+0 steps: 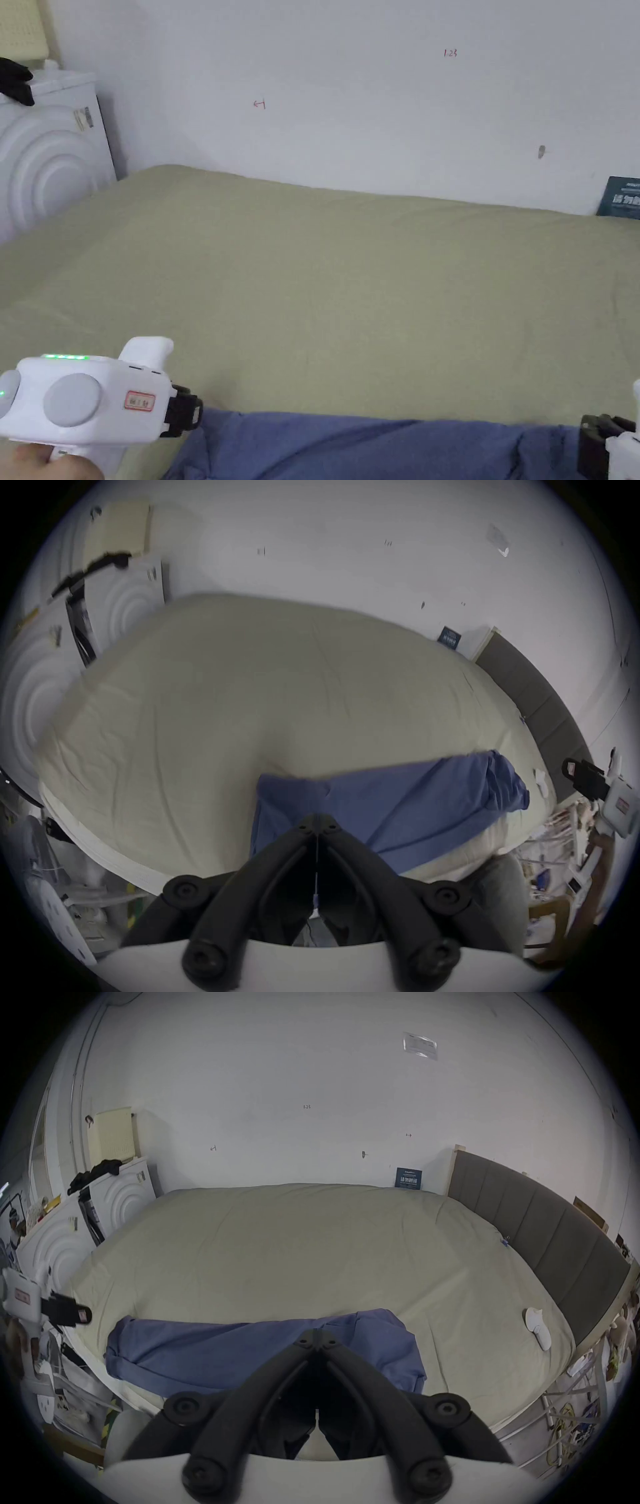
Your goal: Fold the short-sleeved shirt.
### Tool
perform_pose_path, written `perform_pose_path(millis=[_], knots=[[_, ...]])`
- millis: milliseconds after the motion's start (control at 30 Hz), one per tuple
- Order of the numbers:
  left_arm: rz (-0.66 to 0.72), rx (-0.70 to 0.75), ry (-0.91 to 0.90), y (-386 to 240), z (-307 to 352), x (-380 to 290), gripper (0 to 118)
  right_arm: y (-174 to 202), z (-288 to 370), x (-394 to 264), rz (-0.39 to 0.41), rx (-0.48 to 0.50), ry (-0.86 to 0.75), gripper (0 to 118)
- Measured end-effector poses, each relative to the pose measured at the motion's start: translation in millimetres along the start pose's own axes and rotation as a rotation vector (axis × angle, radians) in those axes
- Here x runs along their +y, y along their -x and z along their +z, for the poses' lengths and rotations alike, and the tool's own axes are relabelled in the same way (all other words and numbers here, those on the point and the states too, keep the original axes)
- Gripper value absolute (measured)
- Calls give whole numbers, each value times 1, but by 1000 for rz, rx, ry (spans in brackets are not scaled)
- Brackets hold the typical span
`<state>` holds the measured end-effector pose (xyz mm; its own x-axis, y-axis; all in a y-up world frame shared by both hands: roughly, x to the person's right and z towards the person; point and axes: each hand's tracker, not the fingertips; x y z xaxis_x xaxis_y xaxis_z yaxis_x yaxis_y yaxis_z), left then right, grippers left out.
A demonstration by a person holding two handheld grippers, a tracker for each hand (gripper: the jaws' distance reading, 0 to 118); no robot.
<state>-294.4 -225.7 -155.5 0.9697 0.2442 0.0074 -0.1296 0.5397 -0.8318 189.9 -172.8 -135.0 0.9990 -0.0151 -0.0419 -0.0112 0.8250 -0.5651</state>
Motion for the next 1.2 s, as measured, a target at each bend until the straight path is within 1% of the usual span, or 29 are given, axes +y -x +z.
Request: perform_pose_path(millis=[33,67,100,133,200,267,333,400,467,567,633,700,767,800,833,867,900,933,967,1000,1067,1133,1200], knots=[[48,-44,-3,12,-6,-2,63,-1,-2,2,-6,9,5,1],[132,-90,-3,23,-14,-5,90,-1,-3,3,-11,18,10,1],[200,-140,10,32,-22,-8,103,-2,-5,4,-11,24,14,1],[239,-167,20,36,-31,-12,103,-1,-6,5,-10,27,21,1],[262,-225,16,46,-45,-18,103,-1,-7,5,-6,39,26,1],[286,-182,34,47,-62,-20,103,-1,-7,6,-4,59,30,1],[283,-88,58,47,-71,-31,103,-2,-4,7,0,75,30,1],[289,-82,88,50,-80,-38,103,-2,-1,8,7,76,24,1],[258,-115,50,50,-81,-43,104,-2,0,10,8,79,20,1],[272,-123,29,45,-80,-44,106,-1,-3,12,-9,87,17,1],[276,-80,14,36,-81,-46,106,2,-6,12,-15,93,24,1],[225,-1,20,24,-83,-47,104,7,-7,10,-5,100,33,1],[128,113,56,3,-86,-47,91,11,-8,7,11,104,48,2],[58,185,69,-8,-90,-49,86,13,-9,5,16,108,54,1],[16,235,82,-16,-92,-50,77,13,-9,3,16,112,59,2],[2,247,82,-19,-91,-50,71,14,-10,1,12,116,62,2],[40,201,69,-20,-89,-49,66,13,-10,0,8,124,68,2],[71,204,75,-18,-86,-46,51,12,-10,-1,6,127,78,2],[99,197,64,-16,-82,-45,28,11,-10,-2,4,126,82,2],[135,170,70,-12,-79,-42,10,10,-10,-4,4,121,85,2],[233,28,10,-8,-68,-40,10,6,-9,-5,-1,104,89,2],[272,22,10,-13,-61,-37,10,-1,-7,-6,-17,99,90,2],[278,-65,-32,-18,-52,-35,10,-9,-3,-5,-47,99,85,2]])
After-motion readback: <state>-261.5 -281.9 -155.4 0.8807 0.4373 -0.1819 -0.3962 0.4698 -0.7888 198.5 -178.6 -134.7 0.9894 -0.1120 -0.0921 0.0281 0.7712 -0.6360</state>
